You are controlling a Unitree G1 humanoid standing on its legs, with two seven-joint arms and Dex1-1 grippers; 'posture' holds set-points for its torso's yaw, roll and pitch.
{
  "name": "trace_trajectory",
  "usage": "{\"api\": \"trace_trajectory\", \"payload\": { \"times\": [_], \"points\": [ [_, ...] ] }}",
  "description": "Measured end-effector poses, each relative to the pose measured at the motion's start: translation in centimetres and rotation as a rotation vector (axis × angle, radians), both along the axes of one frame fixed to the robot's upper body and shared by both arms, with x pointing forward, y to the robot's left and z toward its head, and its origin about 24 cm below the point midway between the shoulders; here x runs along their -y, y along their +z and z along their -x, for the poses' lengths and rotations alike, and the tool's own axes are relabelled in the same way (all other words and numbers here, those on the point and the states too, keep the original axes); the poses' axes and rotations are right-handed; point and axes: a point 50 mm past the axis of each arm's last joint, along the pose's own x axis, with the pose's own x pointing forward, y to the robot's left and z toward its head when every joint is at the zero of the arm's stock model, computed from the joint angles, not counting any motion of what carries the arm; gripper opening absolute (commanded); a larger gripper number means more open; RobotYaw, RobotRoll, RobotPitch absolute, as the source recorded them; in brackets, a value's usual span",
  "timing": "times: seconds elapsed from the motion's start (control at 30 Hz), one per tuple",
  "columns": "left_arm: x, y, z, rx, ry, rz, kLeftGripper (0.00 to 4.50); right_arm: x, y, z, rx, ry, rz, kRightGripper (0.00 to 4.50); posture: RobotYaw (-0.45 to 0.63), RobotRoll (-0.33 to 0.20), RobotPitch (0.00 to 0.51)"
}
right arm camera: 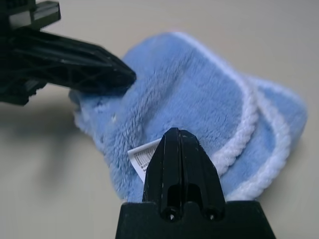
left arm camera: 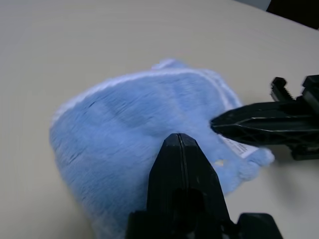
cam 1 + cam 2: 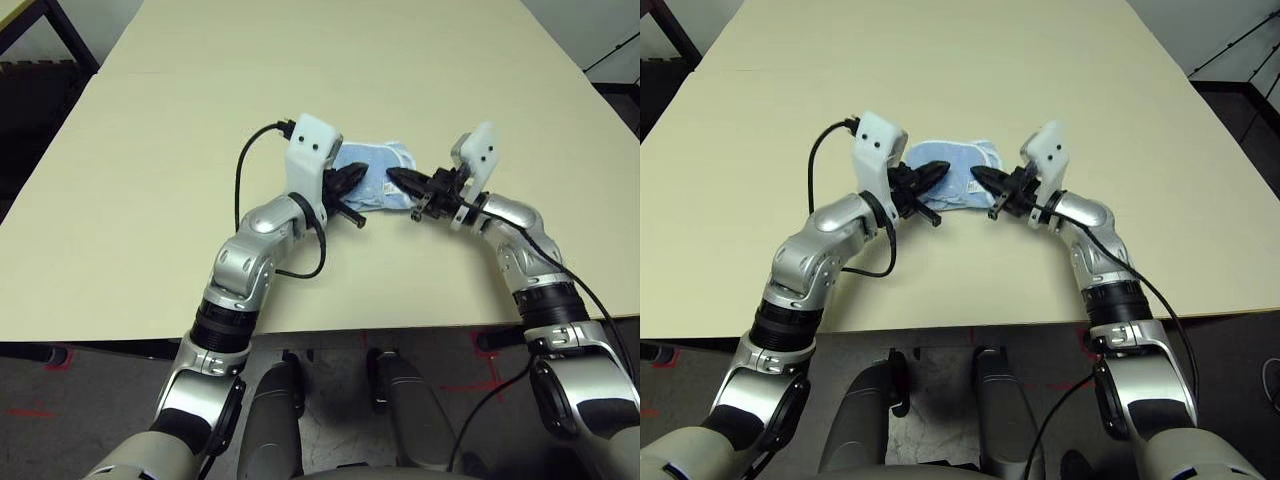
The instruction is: Fold the towel and set it aside.
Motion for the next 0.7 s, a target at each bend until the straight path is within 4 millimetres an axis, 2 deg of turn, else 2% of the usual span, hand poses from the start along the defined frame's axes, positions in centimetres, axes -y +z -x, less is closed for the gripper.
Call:
{"api": "trace_trajectory", "payload": {
  "times": [0.2,0.47,0.6,0.7],
  "points": [
    [-0.4,-1.8,-0.2,-0.026,0.017,-0.030,0.00,0.6,-1.1,-0.4,-0.010,-0.048,0.042,0.02,-0.16,0.000,0.226],
    [-0.9,-2.3,-0.1,-0.027,0.026,-0.042,0.00,1.5,-0.4,-1.8,0.024,-0.119,0.078,0.02,-0.16,0.000,0.221],
    [-1.2,-2.0,-0.1,-0.015,0.035,-0.047,0.00,1.5,0.9,-2.2,0.037,-0.100,0.017,0.02,-0.15,0.000,0.219],
    [-1.7,-0.4,-0.1,0.031,0.045,-0.045,0.00,1.9,3.1,-2.0,0.078,-0.063,-0.028,0.02,-0.15,0.000,0.217]
  ]
}}
